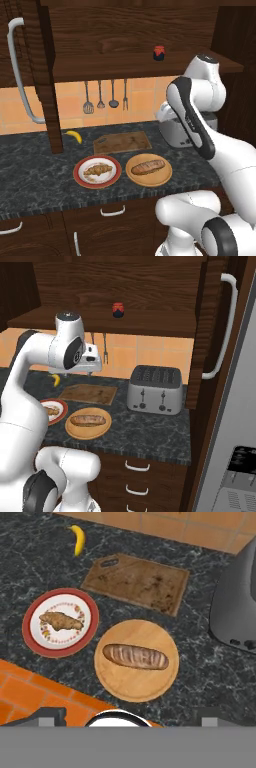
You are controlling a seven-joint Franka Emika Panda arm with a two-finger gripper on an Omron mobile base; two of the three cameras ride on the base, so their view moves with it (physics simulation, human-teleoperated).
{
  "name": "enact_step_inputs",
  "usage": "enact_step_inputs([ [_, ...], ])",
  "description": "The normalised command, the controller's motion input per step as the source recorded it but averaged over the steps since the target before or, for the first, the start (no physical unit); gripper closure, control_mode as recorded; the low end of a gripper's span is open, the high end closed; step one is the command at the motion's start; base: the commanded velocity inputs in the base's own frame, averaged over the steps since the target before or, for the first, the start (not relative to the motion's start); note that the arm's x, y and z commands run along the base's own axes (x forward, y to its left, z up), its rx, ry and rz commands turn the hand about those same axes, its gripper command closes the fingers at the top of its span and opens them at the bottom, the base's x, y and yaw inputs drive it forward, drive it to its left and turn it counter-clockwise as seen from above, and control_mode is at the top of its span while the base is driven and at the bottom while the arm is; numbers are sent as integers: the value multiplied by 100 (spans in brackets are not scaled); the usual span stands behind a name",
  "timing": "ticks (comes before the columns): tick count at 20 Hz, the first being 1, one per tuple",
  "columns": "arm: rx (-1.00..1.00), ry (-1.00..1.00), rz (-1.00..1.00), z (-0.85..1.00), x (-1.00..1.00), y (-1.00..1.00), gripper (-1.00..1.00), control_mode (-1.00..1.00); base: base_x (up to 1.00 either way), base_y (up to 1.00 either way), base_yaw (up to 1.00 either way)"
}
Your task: From the different types of pastries on the counter, select a croissant and place it on the cutting board. Then retrieve a jar of jam from the cabinet and place it alongside the croissant on the cutting board.
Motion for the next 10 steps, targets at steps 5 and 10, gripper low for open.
enact_step_inputs([
  [5, -3, 0, 23, -1, -3, 40, -100, -100, 0, 0, 0],
  [10, -1, 0, 17, 0, 0, 50, -100, -100, 0, 0, 0],
])
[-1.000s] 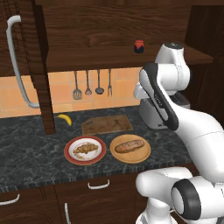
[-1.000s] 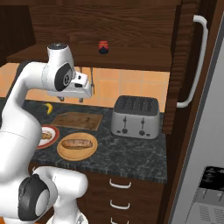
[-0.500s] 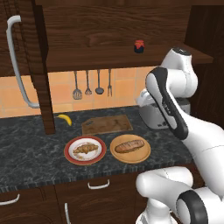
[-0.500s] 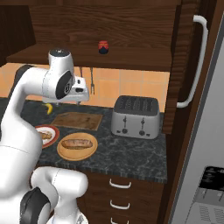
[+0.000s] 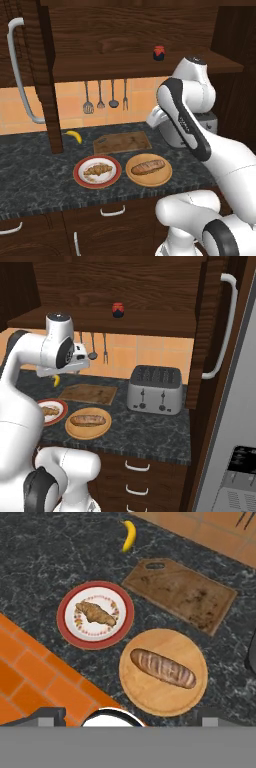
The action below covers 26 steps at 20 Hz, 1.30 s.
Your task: From the different types of pastries on the counter, select a croissant and place it on the cutting board. Then retrieve a jar of jam from the cabinet and place it alongside the croissant on the cutting board.
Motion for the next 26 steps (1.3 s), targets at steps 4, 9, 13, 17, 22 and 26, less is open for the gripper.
enact_step_inputs([
  [4, 0, 5, 11, -15, 0, 57, -100, -100, 0, 0, 0],
  [9, -1, 14, 5, -26, 8, 68, -100, -100, 0, 0, 0],
  [13, -8, 4, 15, -34, 3, 55, -100, -100, 0, 0, 0],
  [17, -6, 0, 24, -19, -11, 27, -100, -100, 0, 0, 0],
  [22, 0, -2, 10, -13, -23, 22, -100, -100, 0, 0, 0],
  [26, 0, -6, 12, -26, 7, 29, -100, -100, 0, 0, 0],
])
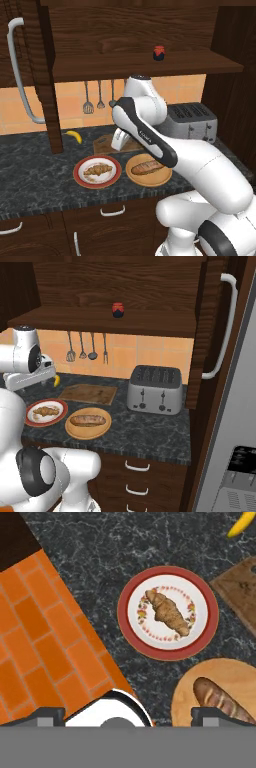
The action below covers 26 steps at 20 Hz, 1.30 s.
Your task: From the different types of pastries on the counter, select a croissant and place it on the cutting board. Then retrieve a jar of jam from the cabinet and place it alongside the croissant on the cutting board.
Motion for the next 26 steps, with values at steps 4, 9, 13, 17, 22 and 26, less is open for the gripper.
enact_step_inputs([
  [4, 0, -8, 9, -29, 20, 14, -100, -100, 0, 0, 0],
  [9, 0, -5, 2, -20, 9, 25, -100, -100, 0, 0, 0],
  [13, 0, -4, 3, -16, 0, 21, -100, -100, 0, 0, 0],
  [17, -1, -7, 10, -10, -4, 4, -100, -100, 0, 0, 0],
  [22, -1, -12, 9, -14, -21, 0, -100, -100, 0, 0, 0],
  [26, -1, -14, 6, -11, -2, 0, -100, -100, 0, 0, 0],
])
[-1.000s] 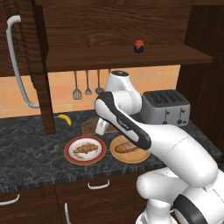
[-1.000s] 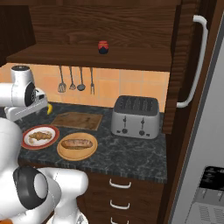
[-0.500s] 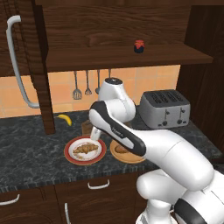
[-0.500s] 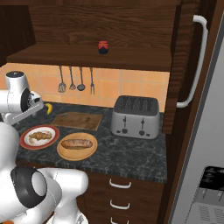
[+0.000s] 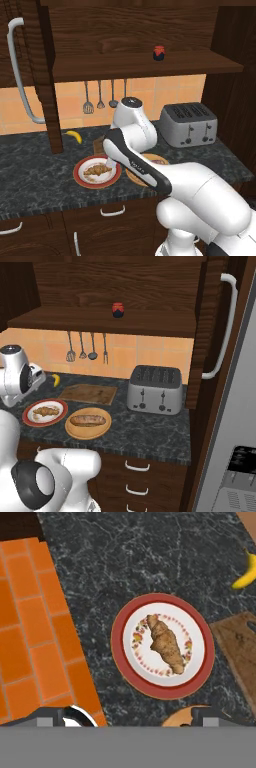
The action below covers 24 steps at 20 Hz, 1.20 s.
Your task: From the different types of pastries on the counter, select a croissant and place it on the cutting board. Then retrieve a jar of jam from the cabinet and place it alongside the croissant on the cutting board.
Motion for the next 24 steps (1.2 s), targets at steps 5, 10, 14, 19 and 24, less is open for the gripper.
enact_step_inputs([
  [5, 0, -7, 1, -14, 0, 0, -100, -100, 0, 0, 0],
  [10, 0, -6, 1, -18, 1, 4, -100, -100, 0, 0, 0],
  [14, 0, -3, 0, -14, 2, 7, -100, -100, 0, 0, 0],
  [19, -1, 0, 0, -1, 20, 7, -100, -100, 0, 0, 0],
  [24, -1, 0, 1, -3, 8, 11, -100, -100, 0, 0, 0],
])
